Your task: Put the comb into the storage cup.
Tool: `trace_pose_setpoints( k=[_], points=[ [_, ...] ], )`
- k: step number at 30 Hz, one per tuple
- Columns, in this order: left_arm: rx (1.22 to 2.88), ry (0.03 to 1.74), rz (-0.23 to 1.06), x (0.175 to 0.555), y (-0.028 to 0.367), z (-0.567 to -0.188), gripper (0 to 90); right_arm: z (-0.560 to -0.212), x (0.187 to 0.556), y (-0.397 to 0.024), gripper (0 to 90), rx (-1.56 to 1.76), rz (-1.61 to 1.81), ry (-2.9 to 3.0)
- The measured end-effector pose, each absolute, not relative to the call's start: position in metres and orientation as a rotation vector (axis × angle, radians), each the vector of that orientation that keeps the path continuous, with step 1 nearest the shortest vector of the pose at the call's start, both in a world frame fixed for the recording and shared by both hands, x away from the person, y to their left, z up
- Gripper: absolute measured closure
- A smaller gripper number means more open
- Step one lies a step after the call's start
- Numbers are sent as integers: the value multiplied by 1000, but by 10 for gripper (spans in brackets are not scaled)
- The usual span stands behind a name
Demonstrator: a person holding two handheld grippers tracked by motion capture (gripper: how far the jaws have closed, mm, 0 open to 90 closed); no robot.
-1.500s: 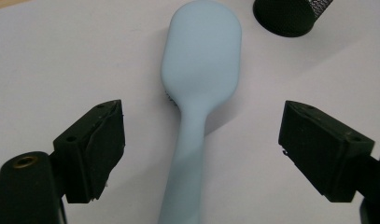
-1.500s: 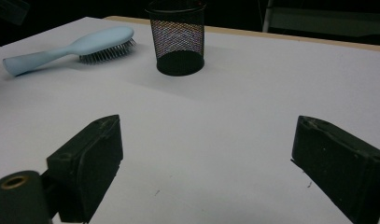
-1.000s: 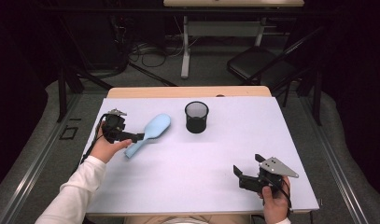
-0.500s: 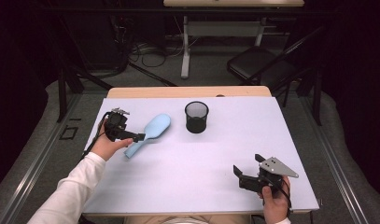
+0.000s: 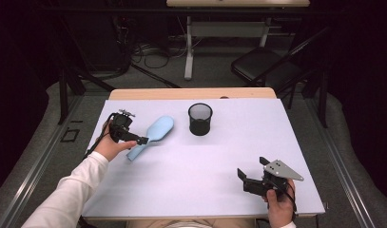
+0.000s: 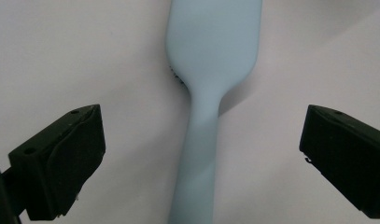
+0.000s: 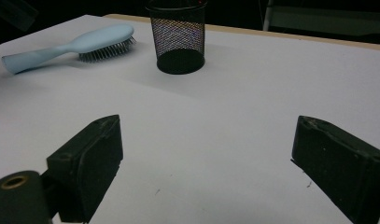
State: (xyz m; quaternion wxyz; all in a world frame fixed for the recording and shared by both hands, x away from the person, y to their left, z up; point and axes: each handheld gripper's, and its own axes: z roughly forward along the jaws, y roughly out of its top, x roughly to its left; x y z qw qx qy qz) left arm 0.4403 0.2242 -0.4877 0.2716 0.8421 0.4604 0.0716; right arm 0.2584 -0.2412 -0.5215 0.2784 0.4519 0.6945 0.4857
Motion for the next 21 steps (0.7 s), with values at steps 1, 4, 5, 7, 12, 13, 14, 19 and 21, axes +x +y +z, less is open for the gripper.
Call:
trace_pose_setpoints(
  k=[1, 4, 5, 7, 12, 13, 14, 19, 21],
  points=[
    [2273, 1239, 191, 441, 224, -488, 4, -522, 258, -241, 84, 1216, 1303, 1864],
    [2288, 1234, 188, 442, 222, -488, 4, -522, 259, -241, 84, 1213, 1303, 1863],
    [2297, 1233, 190, 442, 222, -488, 4, -522, 259, -241, 84, 1213, 1302, 1864],
    [2307, 1227, 191, 443, 220, -488, 5, -522, 259, -241, 84, 1211, 1303, 1864],
    [2345, 1217, 186, 445, 217, -488, 7, -522, 259, -241, 84, 1211, 1301, 1867],
    [2356, 1214, 190, 446, 217, -488, 7, -522, 258, -241, 84, 1212, 1302, 1865],
    [2359, 1215, 189, 446, 217, -489, 7, -522, 258, -241, 84, 1212, 1302, 1865],
    [2368, 1226, 176, 449, 216, -491, 25, -522, 259, -241, 84, 1212, 1303, 1864],
    [2377, 1229, 176, 451, 216, -492, 25, -522, 259, -241, 84, 1211, 1303, 1865]
  ],
)
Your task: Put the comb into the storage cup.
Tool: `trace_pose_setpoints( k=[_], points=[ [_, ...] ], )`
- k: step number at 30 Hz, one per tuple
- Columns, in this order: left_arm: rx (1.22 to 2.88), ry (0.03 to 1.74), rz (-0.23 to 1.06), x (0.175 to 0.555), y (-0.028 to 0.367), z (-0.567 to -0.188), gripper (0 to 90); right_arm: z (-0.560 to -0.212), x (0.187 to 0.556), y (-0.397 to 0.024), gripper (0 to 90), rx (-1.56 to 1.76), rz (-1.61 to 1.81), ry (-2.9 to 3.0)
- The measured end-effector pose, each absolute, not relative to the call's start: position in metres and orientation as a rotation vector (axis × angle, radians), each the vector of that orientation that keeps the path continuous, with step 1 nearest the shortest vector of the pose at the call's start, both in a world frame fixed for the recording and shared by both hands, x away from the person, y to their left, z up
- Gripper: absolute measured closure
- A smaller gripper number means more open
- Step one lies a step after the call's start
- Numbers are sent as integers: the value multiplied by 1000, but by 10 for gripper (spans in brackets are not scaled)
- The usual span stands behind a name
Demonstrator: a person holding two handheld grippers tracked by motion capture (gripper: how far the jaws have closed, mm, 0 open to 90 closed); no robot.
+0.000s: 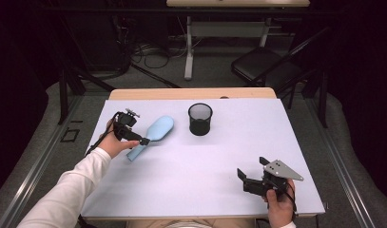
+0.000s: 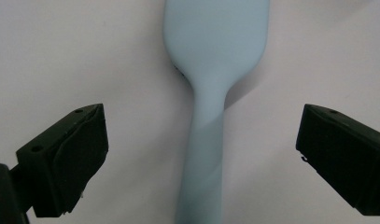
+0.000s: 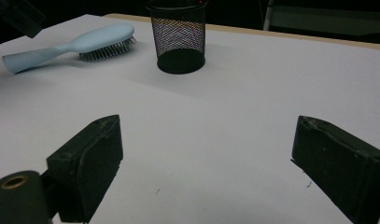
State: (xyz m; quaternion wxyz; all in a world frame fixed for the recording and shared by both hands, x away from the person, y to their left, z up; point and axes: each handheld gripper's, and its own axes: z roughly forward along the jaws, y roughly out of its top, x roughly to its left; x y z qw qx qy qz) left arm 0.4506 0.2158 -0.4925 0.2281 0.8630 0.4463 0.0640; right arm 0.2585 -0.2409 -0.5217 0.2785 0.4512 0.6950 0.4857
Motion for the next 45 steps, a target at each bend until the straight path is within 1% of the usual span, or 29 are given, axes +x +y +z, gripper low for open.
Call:
trace_pose_setpoints(
  k=[14, 30, 31, 35, 36, 40, 43, 45],
  points=[
    [2400, 1207, 205, 457, 207, -500, 26, -522, 258, -241, 84, 1209, 1302, 1868],
    [2419, 1211, 208, 462, 198, -509, 33, -522, 259, -241, 84, 1209, 1301, 1871],
    [2422, 1208, 209, 462, 198, -509, 59, -522, 259, -241, 84, 1209, 1300, 1871],
    [2441, 1199, 212, 463, 196, -510, 92, -522, 259, -241, 85, 1211, 1302, 1873],
    [2449, 1200, 213, 462, 196, -510, 152, -522, 259, -241, 85, 1210, 1303, 1872],
    [2453, 1206, 209, 463, 195, -511, 169, -522, 259, -241, 84, 1211, 1303, 1871],
    [2460, 1202, 187, 463, 195, -513, 241, -522, 259, -241, 85, 1210, 1303, 1872],
    [2462, 1204, 175, 463, 194, -513, 268, -522, 259, -241, 85, 1211, 1305, 1871]
  ],
)
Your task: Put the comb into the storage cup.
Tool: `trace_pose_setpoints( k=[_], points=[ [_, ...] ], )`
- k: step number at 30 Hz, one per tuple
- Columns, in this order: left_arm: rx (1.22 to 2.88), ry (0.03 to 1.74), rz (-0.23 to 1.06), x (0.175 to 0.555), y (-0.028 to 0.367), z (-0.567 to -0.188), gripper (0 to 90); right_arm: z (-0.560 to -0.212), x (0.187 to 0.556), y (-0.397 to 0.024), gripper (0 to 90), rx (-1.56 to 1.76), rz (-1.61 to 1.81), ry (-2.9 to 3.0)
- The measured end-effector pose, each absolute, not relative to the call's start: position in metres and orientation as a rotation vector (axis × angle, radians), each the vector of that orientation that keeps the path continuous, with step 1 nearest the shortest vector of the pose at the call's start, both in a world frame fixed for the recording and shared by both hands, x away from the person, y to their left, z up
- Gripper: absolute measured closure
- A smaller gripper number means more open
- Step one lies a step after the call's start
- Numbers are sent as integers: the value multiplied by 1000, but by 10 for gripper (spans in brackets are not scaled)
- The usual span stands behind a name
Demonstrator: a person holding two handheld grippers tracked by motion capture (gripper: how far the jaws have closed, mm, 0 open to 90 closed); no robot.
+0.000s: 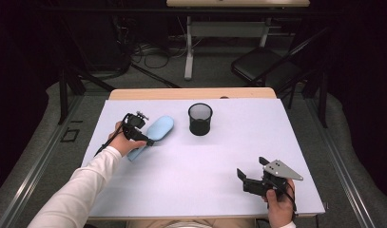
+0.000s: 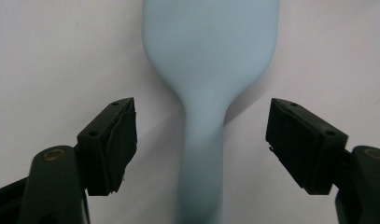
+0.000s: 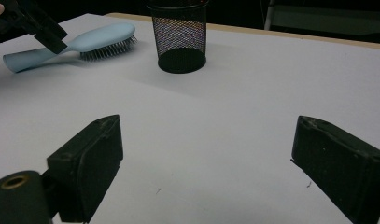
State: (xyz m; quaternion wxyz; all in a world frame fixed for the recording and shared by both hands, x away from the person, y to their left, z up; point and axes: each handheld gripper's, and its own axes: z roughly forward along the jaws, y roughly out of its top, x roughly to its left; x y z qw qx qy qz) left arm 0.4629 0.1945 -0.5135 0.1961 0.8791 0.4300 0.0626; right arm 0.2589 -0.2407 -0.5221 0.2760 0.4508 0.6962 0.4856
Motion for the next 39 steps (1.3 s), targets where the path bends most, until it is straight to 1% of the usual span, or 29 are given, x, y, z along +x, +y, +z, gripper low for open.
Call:
trace_pose_setpoints(
  k=[5, 15, 16, 23, 27, 30, 39],
  points=[
    [2464, 1203, 152, 463, 193, -515, 346, -522, 259, -241, 86, 1213, 1304, 1871],
    [2489, 1217, 175, 464, 190, -521, 421, -522, 259, -240, 87, 1214, 1306, 1874],
    [2492, 1220, 175, 464, 190, -522, 446, -522, 259, -240, 86, 1215, 1306, 1874],
    [2500, 1217, 190, 466, 188, -526, 481, -522, 259, -241, 87, 1215, 1304, 1876],
    [2500, 1206, 182, 466, 188, -527, 553, -522, 259, -241, 88, 1214, 1302, 1876],
    [2510, 1207, 193, 466, 187, -529, 584, -523, 259, -241, 89, 1211, 1301, 1876],
    [2507, 1206, 202, 466, 186, -532, 620, -523, 259, -241, 89, 1214, 1299, 1878]
  ],
)
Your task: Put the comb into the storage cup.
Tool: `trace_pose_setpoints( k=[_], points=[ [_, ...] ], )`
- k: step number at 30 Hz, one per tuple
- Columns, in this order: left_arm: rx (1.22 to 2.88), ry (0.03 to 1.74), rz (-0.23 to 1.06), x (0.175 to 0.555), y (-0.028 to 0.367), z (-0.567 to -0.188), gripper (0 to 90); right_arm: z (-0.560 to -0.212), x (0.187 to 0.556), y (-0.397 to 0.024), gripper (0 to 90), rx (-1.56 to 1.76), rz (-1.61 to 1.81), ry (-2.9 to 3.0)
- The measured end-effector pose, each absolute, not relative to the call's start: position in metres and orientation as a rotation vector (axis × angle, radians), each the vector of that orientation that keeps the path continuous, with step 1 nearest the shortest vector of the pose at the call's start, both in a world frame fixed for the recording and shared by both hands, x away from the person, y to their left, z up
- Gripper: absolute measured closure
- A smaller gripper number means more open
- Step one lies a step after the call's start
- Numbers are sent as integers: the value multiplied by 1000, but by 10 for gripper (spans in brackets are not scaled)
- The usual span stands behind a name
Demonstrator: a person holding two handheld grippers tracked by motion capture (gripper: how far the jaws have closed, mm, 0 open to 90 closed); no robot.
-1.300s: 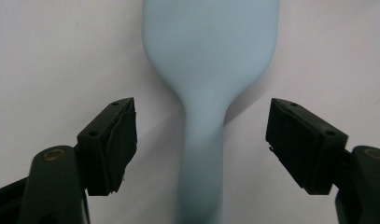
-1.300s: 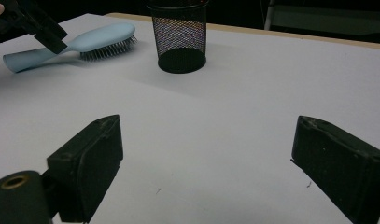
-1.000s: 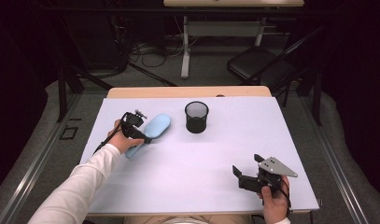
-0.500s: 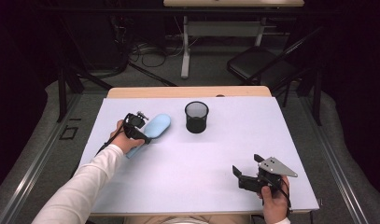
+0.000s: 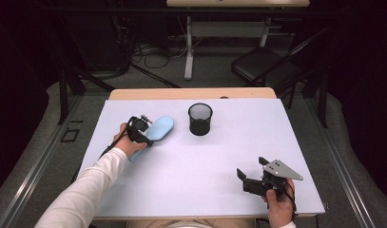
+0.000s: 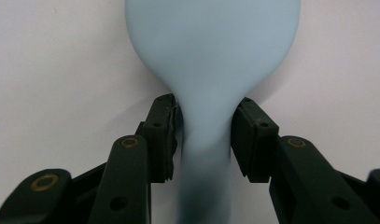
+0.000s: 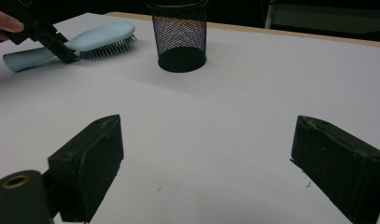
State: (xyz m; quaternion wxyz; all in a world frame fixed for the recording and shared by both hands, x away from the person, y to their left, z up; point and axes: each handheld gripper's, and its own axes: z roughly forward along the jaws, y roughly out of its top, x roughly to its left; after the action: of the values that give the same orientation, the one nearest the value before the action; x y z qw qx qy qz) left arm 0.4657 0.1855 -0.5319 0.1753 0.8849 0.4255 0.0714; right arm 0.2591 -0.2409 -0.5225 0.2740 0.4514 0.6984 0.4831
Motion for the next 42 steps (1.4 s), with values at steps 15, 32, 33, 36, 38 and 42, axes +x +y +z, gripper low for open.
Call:
trace_pose_setpoints(
  k=[15, 32, 33, 36, 38, 42],
  points=[
    [2499, 1203, 218, 466, 183, -533, 639, -523, 260, -241, 90, 1217, 1302, 1878],
    [2473, 1172, 234, 461, 186, -535, 677, -523, 259, -241, 92, 1217, 1299, 1881],
    [2472, 1172, 237, 461, 186, -535, 678, -523, 259, -241, 92, 1219, 1301, 1880],
    [2479, 1161, 251, 461, 185, -535, 682, -523, 259, -241, 92, 1216, 1298, 1880],
    [2482, 1157, 256, 460, 185, -535, 685, -523, 259, -241, 92, 1216, 1300, 1879],
    [2479, 1160, 251, 461, 185, -535, 689, -522, 259, -241, 92, 1219, 1301, 1876]
  ],
)
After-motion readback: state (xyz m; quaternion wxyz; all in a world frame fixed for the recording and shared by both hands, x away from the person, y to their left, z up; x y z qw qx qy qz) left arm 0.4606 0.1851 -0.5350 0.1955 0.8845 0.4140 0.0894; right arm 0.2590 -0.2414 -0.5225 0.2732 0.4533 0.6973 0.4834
